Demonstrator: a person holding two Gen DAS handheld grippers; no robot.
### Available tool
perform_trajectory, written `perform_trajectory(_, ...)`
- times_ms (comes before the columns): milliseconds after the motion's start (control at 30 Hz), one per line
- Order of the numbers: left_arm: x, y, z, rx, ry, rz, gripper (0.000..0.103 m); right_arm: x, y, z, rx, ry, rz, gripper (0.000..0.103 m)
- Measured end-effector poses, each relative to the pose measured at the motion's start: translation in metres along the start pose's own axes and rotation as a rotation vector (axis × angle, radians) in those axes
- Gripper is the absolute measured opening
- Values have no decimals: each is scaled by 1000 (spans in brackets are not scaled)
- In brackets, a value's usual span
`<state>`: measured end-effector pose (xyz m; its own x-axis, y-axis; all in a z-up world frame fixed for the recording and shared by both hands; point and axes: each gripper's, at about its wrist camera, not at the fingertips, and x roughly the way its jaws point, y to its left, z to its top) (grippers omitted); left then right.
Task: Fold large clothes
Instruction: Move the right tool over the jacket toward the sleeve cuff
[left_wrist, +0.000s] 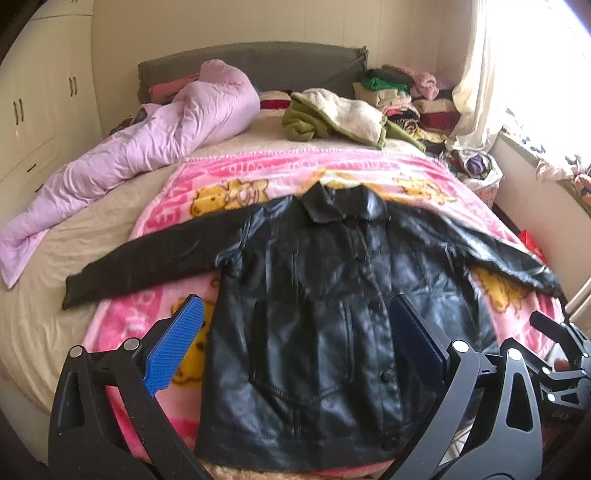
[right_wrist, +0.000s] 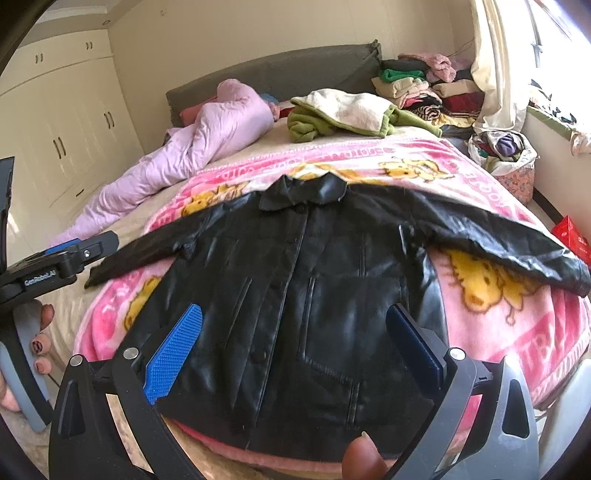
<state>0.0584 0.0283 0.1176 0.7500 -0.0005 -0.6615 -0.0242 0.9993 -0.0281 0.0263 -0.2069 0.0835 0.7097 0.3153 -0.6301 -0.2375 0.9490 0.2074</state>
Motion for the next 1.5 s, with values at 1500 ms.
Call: perform_trajectory(1500, 110, -106, 128, 75, 22, -103, 94, -2, -160, 118, 361, -176, -210, 99)
